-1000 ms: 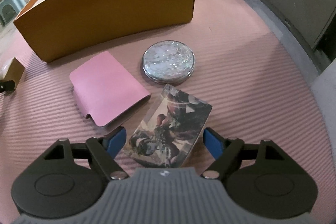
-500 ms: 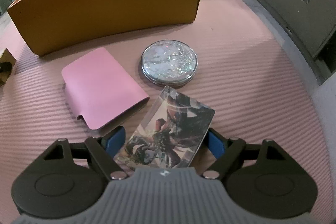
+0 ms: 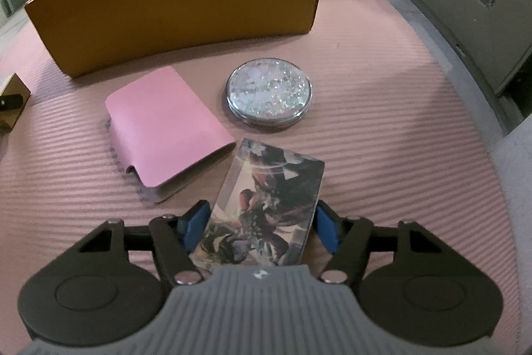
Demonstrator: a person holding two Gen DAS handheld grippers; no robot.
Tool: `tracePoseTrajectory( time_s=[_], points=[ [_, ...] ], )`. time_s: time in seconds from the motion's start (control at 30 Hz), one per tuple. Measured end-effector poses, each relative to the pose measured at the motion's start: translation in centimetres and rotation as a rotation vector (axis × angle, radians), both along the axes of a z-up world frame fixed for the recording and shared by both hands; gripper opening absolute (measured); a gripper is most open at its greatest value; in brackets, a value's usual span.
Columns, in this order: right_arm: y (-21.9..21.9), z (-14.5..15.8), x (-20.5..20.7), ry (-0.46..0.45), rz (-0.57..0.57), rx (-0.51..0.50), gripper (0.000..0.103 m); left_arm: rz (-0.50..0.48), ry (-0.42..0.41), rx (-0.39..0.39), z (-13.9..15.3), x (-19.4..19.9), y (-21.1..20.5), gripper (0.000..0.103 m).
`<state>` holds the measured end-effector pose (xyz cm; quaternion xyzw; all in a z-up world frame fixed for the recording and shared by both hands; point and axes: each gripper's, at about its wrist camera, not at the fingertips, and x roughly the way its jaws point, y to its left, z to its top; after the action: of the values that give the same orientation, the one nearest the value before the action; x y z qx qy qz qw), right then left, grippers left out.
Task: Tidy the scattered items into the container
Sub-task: 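Grasp the gold square gift box with the left tool while the right tool grasps the photo card, then lift and carry the gift box and photo card over the box with both tools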
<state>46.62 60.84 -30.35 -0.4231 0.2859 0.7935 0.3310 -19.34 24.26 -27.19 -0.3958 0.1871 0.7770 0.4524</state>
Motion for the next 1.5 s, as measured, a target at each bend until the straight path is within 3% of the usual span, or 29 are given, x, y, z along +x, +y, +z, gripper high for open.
tracePoseTrajectory(
  time_s=[0.83,1.23,1.5],
  points=[
    [-2.7,1.5,3.8,0.034,0.045,-0.04,0.064,-0.08,-0.077,0.065,2.5,6.2,-3.3,0.07],
    [-1.8,4.2,4.2,0.097,0.042,-0.015,0.064,-0.137,-0.061,0.139,6.3,7.2,-1.6,0.07],
    [-0.1,6.8,2.9,0.122,0.094,0.066,0.064,-0.242,-0.01,0.155,8.8,7.5,1.9,0.07]
  ],
)
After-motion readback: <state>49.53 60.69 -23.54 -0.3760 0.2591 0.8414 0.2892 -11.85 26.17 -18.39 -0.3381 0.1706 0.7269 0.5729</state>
